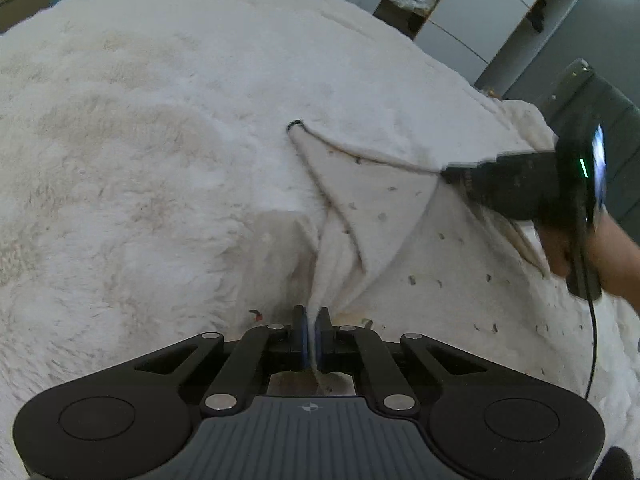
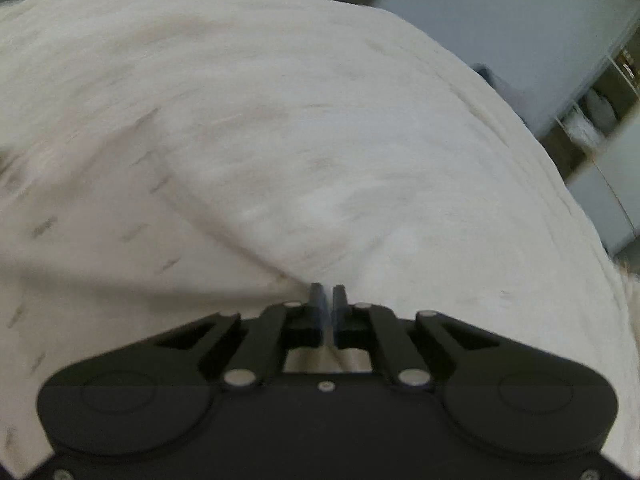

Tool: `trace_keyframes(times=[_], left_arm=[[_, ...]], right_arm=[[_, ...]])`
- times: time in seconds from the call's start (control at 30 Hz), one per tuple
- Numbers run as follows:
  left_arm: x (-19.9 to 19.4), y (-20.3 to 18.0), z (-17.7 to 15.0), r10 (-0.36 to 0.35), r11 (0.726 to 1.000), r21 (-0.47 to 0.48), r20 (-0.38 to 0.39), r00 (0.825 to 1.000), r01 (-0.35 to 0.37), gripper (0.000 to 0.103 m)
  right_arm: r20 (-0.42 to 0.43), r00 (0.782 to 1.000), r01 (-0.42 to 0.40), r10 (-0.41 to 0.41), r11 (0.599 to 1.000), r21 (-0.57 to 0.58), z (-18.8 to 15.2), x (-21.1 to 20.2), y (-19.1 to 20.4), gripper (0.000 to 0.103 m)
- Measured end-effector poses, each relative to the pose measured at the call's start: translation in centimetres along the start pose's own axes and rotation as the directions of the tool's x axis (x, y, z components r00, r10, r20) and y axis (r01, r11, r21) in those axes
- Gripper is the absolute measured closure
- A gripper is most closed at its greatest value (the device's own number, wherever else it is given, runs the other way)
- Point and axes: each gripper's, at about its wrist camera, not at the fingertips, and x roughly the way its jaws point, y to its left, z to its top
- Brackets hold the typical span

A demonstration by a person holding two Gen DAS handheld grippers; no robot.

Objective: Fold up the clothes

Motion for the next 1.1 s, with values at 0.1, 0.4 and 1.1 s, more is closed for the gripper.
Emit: trace_keyframes(times=[0.1, 0.4, 1.1], left_arm=[[-0.1, 0.2, 0.2, -0.004, 1.0, -0.011, 0.0, 1.0, 0.004, 0.099], [-3.1, 1.5, 0.9, -0.036, 0.994, -0.096, 0.088, 0.995, 0.044, 0.076], [-3.4, -0.5, 1.3, -0.092, 0.994, -0.056, 0.108, 0.99, 0.098, 0.064]], right_arm=[[0.005, 1.0, 0.01, -0.011, 0.998, 0.06, 1.1, -0.5, -2.1, 0.096], [0.032, 0.94, -0.342, 0.341, 0.93, 0.137, -2.6, -9.6, -2.9, 0.075], [-0.173, 0.977, -0.017, 0.125, 0.853, 0.522, -17.6, -2.0, -13.7, 0.081]])
